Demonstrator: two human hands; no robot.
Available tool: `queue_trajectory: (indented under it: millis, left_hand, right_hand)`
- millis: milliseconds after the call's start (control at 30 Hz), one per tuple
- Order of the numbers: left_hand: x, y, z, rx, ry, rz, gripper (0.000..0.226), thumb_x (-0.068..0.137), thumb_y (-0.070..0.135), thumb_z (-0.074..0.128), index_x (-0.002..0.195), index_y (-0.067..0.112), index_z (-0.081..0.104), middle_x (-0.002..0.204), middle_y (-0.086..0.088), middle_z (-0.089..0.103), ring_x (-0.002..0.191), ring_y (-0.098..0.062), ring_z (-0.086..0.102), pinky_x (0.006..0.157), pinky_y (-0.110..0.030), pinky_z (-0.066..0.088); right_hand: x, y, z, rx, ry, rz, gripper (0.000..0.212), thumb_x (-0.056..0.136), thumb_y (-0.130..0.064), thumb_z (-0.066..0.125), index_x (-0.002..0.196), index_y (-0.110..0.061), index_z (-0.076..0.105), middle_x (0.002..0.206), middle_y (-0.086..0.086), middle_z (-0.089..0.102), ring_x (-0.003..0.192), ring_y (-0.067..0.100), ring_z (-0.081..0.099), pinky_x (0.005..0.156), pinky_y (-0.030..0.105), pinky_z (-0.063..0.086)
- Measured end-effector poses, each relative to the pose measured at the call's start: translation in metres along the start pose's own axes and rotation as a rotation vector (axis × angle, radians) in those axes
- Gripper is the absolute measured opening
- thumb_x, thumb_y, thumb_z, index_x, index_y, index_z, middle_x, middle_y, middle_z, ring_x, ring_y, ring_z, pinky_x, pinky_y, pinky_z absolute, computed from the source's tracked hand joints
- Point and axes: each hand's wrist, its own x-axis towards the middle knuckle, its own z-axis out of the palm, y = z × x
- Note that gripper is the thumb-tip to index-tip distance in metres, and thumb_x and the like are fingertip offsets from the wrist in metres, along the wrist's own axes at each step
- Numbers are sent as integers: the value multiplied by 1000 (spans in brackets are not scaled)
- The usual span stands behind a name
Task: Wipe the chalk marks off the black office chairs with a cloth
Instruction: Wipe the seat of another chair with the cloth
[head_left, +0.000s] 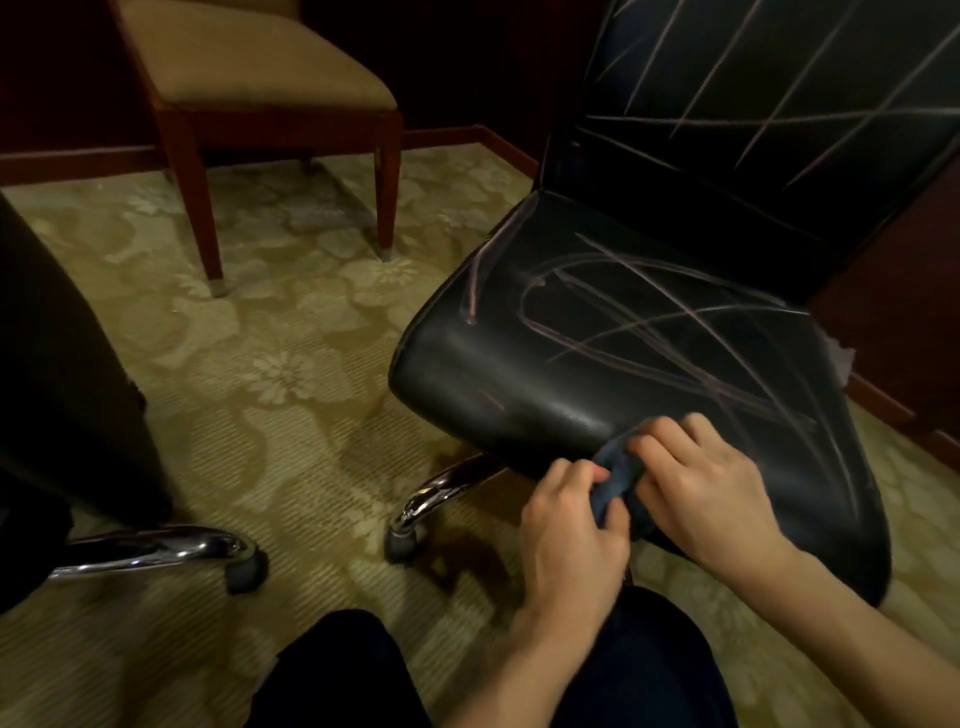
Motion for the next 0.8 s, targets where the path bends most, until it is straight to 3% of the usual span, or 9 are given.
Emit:
queue_trajectory:
  millis: [67, 167, 267, 400, 500, 633, 733, 800]
  left_hand:
    - [3, -5, -9, 11, 32, -3, 10, 79, 27, 64, 88, 23, 61, 94, 7, 59, 86, -14, 57, 75, -32, 48]
    - [18, -26, -37, 83, 223, 20, 16, 72, 31, 60, 85, 23, 63, 94, 4, 58, 90, -21, 54, 80, -39, 48]
    - [41, -56, -78, 135, 358, -20, 16, 74, 22, 72, 90, 21, 69, 117, 0, 54, 109, -22, 49, 93, -36, 43]
    - [72, -80, -114, 127, 300, -143, 17, 80, 14, 76, 93, 21, 68, 143, -3, 45, 133, -22, 36, 106, -33, 33]
    - [79, -78, -109, -25, 198, -181, 18, 82, 12, 73, 91, 23, 62, 154, 2, 35, 143, -17, 31, 110, -30, 29]
    - [87, -70, -108, -109, 123, -186, 28, 78, 11, 75, 80, 32, 57, 150, -1, 32, 138, -17, 36, 107, -35, 40]
    - [81, -70, -110, -78, 107, -155, 24, 76, 12, 77, 84, 28, 61, 139, 3, 34, 134, -17, 39, 100, -28, 39]
    - [67, -69, -106, -56, 106, -138, 23, 76, 14, 77, 87, 27, 62, 137, 6, 34, 132, -16, 41, 102, -34, 44]
  right_hand:
    - [8, -8, 1, -7, 12, -18, 20, 87, -23, 50, 89, -10, 66, 93, 6, 62, 76, 27, 51, 54, 39, 46]
    - [41, -35, 4, 41, 55, -50, 16, 84, -22, 54, 88, -11, 65, 91, 5, 61, 78, 28, 51, 56, 40, 46]
    - [89, -74, 9, 109, 105, -116, 16, 82, -24, 53, 86, -13, 64, 90, 5, 59, 79, 27, 52, 58, 37, 42]
    - [135, -106, 16, 116, 88, -114, 20, 79, -24, 52, 90, -12, 63, 92, 5, 58, 79, 26, 52, 55, 33, 40]
    - [130, -98, 17, 123, 65, -107, 22, 80, -23, 48, 92, -12, 63, 93, 5, 58, 79, 26, 51, 55, 34, 43]
    - [109, -81, 15, 144, 76, -69, 15, 80, -19, 52, 89, -13, 62, 91, 4, 58, 78, 25, 51, 55, 35, 44]
    - [101, -82, 12, 166, 70, -41, 10, 78, -16, 61, 87, -12, 61, 90, 4, 57, 78, 25, 51, 56, 35, 42]
    - [94, -85, 10, 164, 73, -24, 12, 75, -16, 63, 87, -13, 60, 90, 4, 56, 77, 25, 50, 55, 34, 41]
